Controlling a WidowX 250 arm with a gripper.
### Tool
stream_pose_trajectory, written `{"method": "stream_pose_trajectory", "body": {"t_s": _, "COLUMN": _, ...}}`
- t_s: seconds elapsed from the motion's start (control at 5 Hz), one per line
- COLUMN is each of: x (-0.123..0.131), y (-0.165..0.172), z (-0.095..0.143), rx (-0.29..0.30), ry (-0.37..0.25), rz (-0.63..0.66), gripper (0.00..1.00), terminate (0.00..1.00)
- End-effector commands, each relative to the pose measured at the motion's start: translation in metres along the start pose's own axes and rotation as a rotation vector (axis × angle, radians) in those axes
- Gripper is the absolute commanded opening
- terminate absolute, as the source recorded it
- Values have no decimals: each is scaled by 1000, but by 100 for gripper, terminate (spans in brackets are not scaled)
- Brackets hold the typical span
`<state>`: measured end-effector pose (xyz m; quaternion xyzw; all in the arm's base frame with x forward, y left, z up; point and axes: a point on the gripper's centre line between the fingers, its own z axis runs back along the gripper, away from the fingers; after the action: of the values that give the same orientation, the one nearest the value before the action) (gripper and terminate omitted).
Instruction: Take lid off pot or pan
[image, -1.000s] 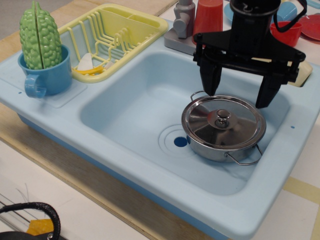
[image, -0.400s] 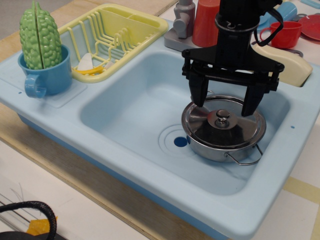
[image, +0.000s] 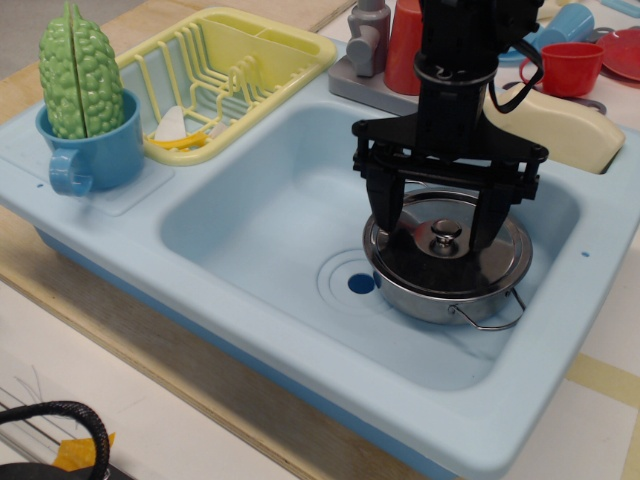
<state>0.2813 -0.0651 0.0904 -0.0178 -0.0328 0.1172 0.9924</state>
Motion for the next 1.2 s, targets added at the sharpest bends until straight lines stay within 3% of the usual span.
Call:
{"method": "stream_pose_trajectory", "body": {"t_s": 0.0, "x": 0, "y": 4, "z": 1, "rx": -22, "ry": -13, "rz": 19, "gripper": 100, "terminate": 0}}
{"method": "stream_pose_trajectory", "body": {"t_s": 0.2, "x": 1, "y": 3, "z": -2, "rx": -31, "ry": 0, "rz": 5, "gripper": 0, "terminate": 0}}
{"method": "stream_pose_trajectory", "body": {"t_s": 0.6, "x": 2, "y": -2, "z": 4, "rx": -28, "ry": -10, "rz": -18, "gripper": 0, "terminate": 0}}
{"method": "stream_pose_trajectory", "body": {"t_s": 1.0, "x": -6, "y": 4, "z": 37, "rx": 42, "ry": -59, "rz": 28, "gripper": 0, "terminate": 0}}
